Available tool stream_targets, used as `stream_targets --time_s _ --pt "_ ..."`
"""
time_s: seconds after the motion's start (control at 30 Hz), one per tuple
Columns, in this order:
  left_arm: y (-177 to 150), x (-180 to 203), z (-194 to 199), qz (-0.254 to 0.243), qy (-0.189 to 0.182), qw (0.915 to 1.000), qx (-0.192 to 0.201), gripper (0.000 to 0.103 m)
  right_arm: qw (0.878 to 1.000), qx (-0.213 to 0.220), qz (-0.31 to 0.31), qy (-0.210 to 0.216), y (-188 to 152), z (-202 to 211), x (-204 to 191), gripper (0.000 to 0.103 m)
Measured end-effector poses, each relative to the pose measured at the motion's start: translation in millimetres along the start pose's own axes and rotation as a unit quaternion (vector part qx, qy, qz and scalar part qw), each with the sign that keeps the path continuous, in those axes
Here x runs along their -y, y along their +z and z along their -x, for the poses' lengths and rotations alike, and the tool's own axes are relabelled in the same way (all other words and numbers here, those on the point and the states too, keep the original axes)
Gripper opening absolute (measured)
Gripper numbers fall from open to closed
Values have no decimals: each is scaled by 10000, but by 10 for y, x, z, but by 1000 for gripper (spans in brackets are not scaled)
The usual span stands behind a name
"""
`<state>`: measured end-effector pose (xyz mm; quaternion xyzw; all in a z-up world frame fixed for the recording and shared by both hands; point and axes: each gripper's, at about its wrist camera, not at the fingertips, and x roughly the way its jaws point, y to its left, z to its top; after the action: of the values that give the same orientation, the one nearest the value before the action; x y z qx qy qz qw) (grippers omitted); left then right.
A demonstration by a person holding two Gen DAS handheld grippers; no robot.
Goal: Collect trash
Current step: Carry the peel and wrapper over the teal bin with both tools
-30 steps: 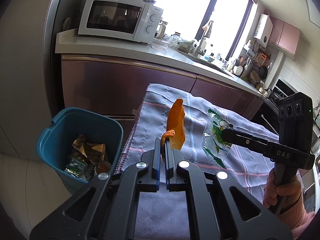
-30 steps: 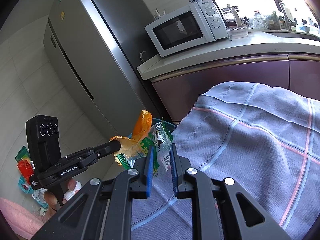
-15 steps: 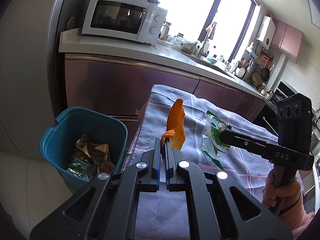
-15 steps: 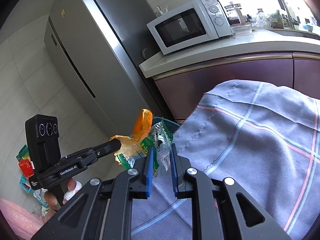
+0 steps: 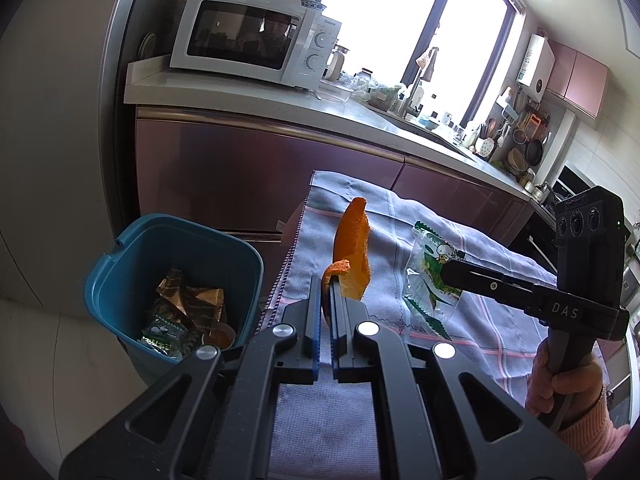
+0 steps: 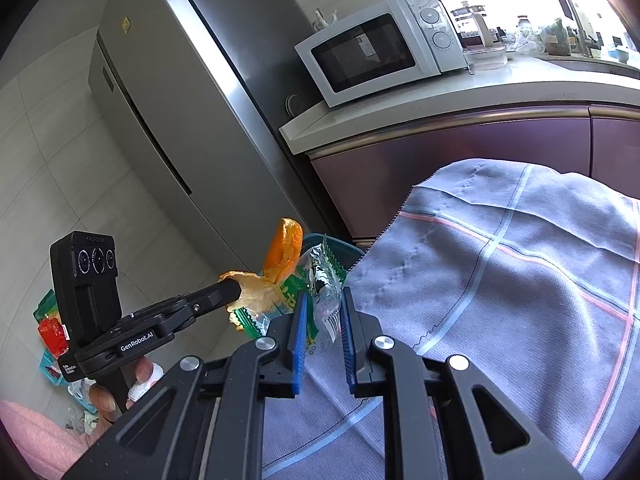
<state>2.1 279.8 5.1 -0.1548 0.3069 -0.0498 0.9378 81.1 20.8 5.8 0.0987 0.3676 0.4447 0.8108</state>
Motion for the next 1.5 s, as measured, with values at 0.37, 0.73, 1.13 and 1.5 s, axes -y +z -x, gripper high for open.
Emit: stream_targets --time_s 0.37,0.73,1.13,1.5 --pt "-23 -15 24 57 45 10000 -6 4 10000 -73 17 26 25 -89 -25 14" --pt "-11 -25 41 105 87 9999 10 4 9998 -174 40 89 49 -189 -48 14" --pt "-8 -61 59 157 138 9998 27 4 9995 -265 83 144 72 -285 -71 14" --pt "-22 -130 97 220 228 9995 80 4 9992 -330 120 174 91 -342 -102 14"
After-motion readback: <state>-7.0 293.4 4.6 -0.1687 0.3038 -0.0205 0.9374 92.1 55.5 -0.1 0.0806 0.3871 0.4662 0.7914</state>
